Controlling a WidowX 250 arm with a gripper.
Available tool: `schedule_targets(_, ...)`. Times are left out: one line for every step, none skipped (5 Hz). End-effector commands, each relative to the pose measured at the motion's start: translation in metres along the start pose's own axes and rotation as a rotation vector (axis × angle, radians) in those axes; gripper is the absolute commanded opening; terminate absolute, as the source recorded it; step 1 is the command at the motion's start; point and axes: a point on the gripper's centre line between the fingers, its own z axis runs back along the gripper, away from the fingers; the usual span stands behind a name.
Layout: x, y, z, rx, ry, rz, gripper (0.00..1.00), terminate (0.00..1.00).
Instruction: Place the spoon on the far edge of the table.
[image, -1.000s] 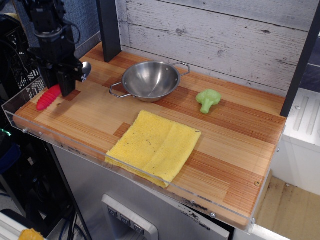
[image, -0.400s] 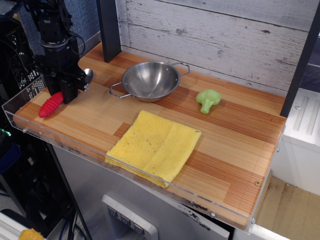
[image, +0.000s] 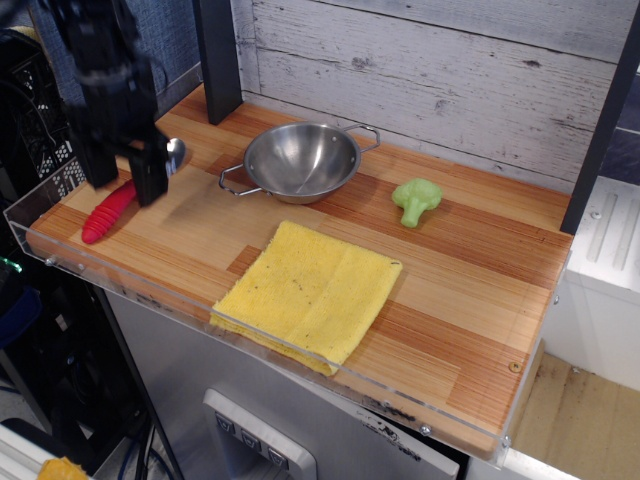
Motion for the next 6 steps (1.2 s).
schedule_targets(-0.03, 0.007, 0.098, 0.014, -0.111, 0.012, 1.0, 0.0)
schedule_targets(-0.041, -0.014, 0.116, 0.008, -0.127, -0.017, 1.0, 0.0)
schedule_targets(-0.061, -0.027, 0.122, -0.002, -0.113, 0.002, 1.0, 0.0)
schedule_targets(-0.071, -0.03, 0.126, -0.01, -0.119, 0.008, 1.0, 0.0)
schedule_targets(-0.071, -0.03, 0.126, -0.01, -0.119, 0.008, 1.0, 0.0)
schedule_targets(-0.071, -0.03, 0.126, -0.01, -0.119, 0.008, 1.0, 1.0)
